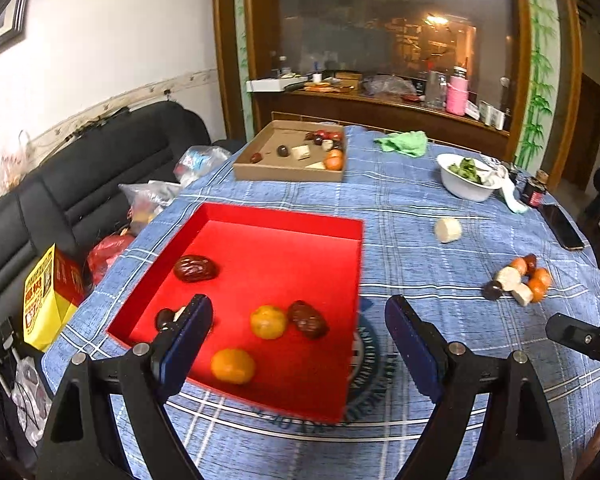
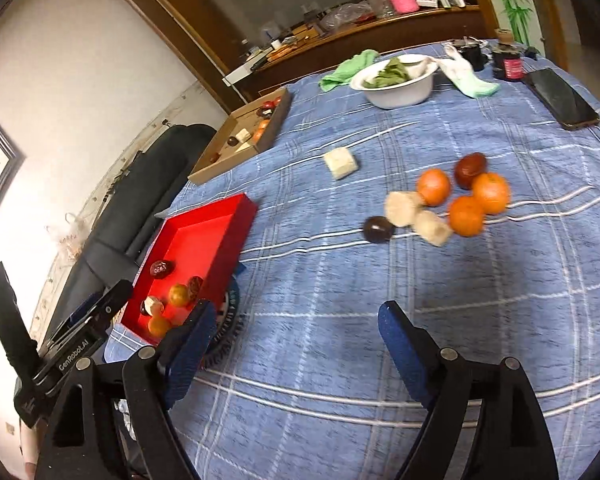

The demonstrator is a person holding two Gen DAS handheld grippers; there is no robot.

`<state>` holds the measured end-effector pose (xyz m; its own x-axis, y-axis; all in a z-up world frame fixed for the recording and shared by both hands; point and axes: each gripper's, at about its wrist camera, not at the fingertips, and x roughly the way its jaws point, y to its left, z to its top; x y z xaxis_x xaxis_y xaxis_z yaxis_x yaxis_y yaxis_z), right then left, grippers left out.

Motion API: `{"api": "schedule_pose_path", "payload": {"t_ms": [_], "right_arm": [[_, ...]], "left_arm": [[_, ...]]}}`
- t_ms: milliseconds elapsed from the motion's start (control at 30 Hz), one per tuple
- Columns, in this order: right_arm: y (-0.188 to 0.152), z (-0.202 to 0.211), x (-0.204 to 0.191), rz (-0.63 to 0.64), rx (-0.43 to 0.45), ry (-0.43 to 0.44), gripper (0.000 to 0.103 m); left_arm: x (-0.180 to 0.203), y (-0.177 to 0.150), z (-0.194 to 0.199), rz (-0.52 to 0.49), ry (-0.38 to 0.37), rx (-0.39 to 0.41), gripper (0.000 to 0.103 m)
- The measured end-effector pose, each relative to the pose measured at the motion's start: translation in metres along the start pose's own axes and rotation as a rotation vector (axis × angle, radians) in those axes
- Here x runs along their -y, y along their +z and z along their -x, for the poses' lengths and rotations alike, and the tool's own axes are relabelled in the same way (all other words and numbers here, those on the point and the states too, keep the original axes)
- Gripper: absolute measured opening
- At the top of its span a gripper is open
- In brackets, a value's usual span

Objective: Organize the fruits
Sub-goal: 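Withdraw both open tools from the red tray toward the fruit cluster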

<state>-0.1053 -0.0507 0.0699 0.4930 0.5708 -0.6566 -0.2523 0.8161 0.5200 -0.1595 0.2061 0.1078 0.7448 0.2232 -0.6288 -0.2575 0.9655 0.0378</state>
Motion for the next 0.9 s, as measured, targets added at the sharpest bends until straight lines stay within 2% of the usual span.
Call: {"api": "schedule_pose_path", "payload": {"t_ms": [300, 633, 767, 900], "right_arm": [[-0.001, 0.03, 0.022, 0.063, 0.062, -0.109, 0.087], [-0.008, 0.037, 0.034, 0.158, 0.097, -0.229, 0.087], [-0.008, 0.035, 0.032, 0.221, 0.118, -0.397, 0.087], [-0.009, 0.036, 0.032, 0.258, 0.149, -0.497, 0.087]], "left_arm": [[0.039, 0.0, 0.014, -0.079, -0.02, 0.028, 0.087], [0.063, -0.004, 0.013, -0.142, -0.062, 0.014, 0.087], [0.067, -0.007, 0.011, -0.155, -0.105, 0.005, 0.087], [0.074, -0.01, 0.003, -0.164, -0.135, -0.029, 0.085]]}}
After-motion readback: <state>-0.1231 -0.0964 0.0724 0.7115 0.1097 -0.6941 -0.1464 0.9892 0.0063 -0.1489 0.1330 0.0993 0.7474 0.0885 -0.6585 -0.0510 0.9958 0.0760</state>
